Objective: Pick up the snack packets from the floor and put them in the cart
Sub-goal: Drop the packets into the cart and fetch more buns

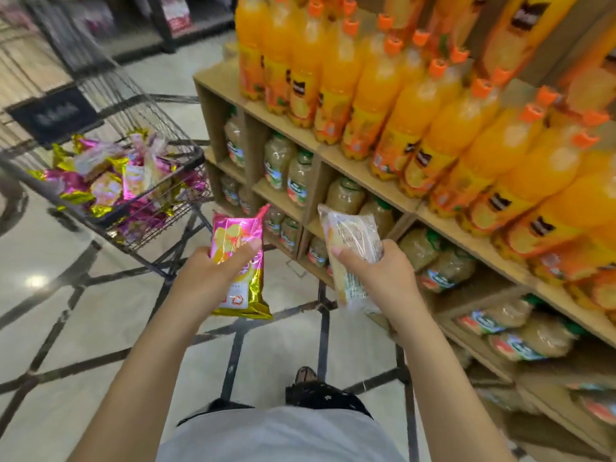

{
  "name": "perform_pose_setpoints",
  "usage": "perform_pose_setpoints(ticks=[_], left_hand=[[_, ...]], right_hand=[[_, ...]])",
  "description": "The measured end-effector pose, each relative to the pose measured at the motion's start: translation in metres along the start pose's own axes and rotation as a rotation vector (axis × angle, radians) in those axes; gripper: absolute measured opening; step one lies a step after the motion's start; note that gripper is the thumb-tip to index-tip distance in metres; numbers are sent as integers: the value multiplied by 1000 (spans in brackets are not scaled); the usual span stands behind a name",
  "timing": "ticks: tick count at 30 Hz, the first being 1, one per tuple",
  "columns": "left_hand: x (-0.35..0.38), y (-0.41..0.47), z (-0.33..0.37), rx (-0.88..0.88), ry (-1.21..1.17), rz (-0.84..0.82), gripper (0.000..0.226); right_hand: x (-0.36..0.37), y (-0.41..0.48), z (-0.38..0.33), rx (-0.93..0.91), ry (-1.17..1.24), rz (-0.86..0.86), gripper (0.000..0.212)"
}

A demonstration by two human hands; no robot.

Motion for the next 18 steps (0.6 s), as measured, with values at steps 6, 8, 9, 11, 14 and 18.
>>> perform_pose_setpoints(ticks=[6, 8, 9, 11, 14, 18], left_hand=[[-5, 26, -8, -140, -61, 78, 39], [-15, 36, -16, -191, -81, 108, 38], [-22, 44, -21, -211, -83, 130, 38], [-42, 64, -29, -259, -79, 178, 35], [-80, 101, -42, -308, -116, 227, 40], [-131, 147, -53, -318, -152, 264, 45]], right_hand=[[44, 68, -22, -4, -112, -186, 45], [68, 85, -26, -2, -119, -230, 47], [82, 92, -29, -2, -118, -256, 46], [115, 105, -40, 5, -134, -326, 43], [173, 127, -61, 9, -159, -410, 34], [247, 150, -93, -22, -153, -464, 34]])
Point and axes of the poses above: each hand's wrist, its own y-axis towards the middle knuckle, its own x-axis out of the palm, z = x × y, the point moved 6 cm from there along y, towards the middle knuckle, and after that the axes turned 13 degrees about y, right-handed, at the moved point
